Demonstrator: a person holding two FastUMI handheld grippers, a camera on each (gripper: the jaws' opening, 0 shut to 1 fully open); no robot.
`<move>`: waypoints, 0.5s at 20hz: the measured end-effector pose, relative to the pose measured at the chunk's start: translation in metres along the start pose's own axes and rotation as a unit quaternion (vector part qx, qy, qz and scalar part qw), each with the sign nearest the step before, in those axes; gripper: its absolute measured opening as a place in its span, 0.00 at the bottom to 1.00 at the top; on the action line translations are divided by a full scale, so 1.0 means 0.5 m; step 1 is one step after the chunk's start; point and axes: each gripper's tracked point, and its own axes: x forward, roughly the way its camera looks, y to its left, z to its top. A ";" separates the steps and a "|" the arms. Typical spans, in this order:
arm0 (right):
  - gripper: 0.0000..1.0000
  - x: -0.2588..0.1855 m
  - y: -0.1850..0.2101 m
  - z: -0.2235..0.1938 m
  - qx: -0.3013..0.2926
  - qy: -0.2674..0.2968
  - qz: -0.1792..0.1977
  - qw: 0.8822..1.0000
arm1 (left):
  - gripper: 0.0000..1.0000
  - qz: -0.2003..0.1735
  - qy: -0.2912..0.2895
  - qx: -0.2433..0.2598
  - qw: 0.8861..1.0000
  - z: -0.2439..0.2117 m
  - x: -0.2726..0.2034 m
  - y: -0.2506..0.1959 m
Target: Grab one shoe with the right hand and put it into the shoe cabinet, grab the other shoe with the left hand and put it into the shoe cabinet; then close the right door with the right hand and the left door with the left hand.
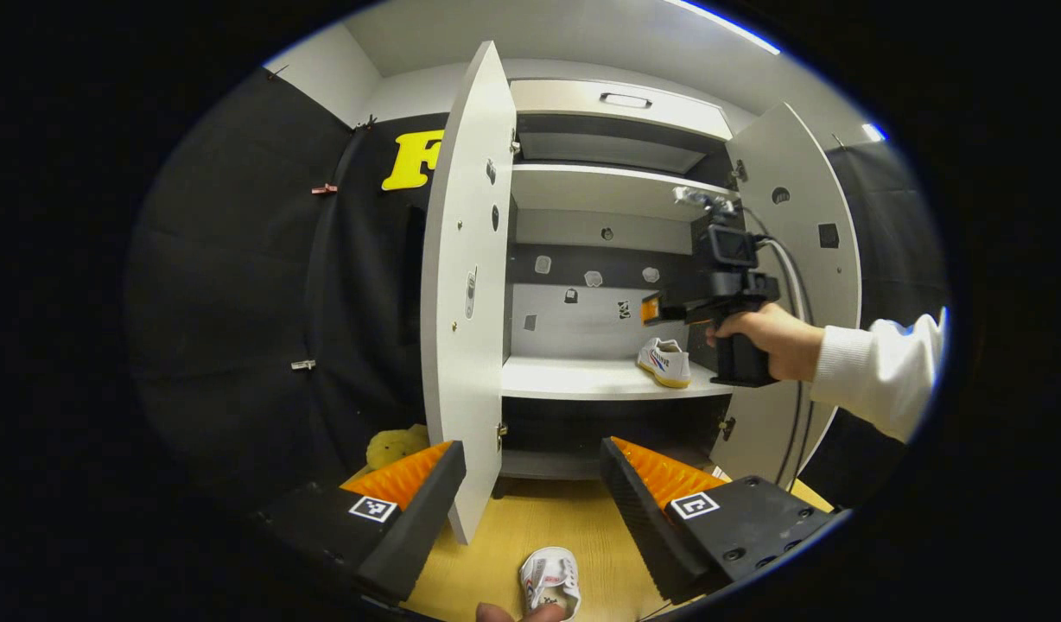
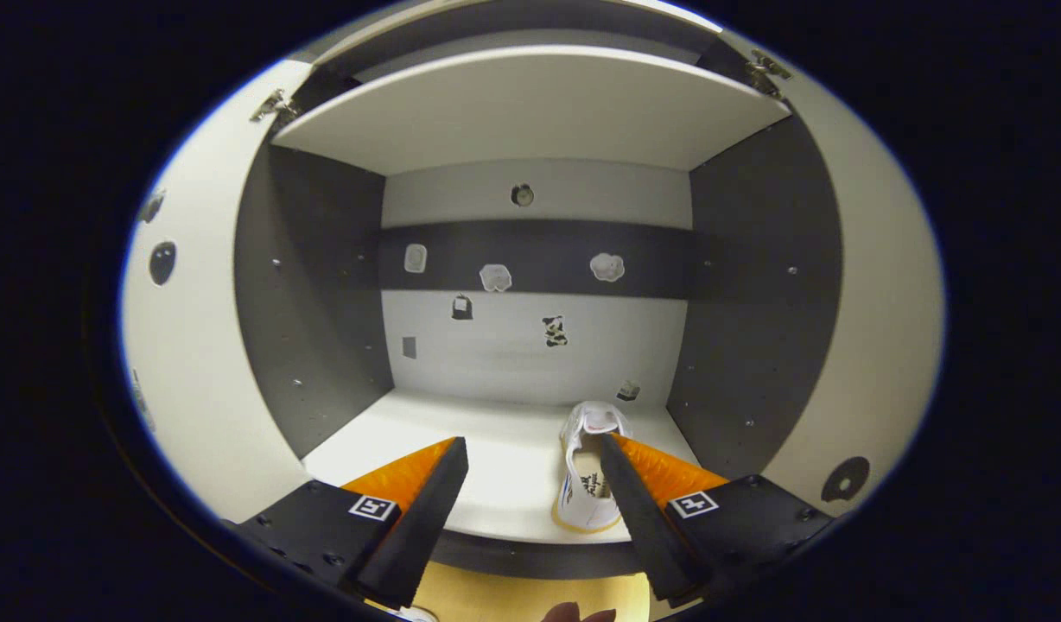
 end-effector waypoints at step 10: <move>0.98 -0.388 -0.037 0.051 0.028 -0.100 -0.012 0.995 | 0.99 -0.041 0.046 0.041 0.997 -0.186 -0.027 0.003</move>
